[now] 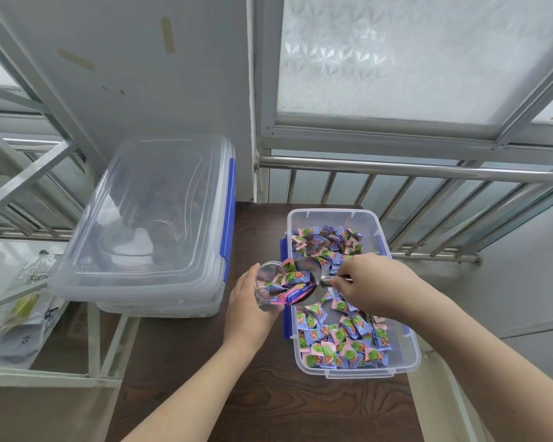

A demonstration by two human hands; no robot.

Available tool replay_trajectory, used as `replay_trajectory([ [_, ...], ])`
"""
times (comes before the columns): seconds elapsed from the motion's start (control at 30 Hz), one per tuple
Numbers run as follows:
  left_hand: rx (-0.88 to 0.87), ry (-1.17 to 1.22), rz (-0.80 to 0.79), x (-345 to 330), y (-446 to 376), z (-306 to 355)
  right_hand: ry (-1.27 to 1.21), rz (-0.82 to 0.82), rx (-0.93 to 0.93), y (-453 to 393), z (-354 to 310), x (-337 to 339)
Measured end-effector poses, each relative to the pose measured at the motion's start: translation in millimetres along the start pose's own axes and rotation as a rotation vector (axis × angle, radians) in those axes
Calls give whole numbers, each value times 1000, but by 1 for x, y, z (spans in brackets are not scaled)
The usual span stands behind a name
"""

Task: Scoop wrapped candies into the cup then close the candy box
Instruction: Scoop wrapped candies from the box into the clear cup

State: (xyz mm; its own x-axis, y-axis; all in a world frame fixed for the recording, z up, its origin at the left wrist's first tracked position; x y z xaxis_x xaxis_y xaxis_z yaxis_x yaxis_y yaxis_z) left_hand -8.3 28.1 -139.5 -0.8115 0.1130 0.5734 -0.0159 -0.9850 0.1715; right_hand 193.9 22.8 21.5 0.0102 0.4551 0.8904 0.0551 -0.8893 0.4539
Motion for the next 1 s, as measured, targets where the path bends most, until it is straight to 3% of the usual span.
replay_trajectory([
  [0.43,-5,17,-11,0,-1,-1,116,-28,18,-15,-22,24],
  [1.0,8,138,-16,5,1,-4,203,77,38,3,-31,57],
])
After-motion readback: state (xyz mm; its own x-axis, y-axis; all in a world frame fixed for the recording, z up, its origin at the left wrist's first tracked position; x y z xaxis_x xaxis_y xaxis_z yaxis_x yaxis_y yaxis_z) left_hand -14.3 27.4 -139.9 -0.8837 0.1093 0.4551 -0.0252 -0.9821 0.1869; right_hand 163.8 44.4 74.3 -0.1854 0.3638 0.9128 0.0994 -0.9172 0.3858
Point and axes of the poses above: each hand's wrist, its own y-axis away from the middle knuckle, its own x-axis out of the back of the hand, z = x × y, the point moved 6 cm from there along -y, towards the middle knuckle, and after that the axes turned 3 degrees about -z, right-handed, at the moved point
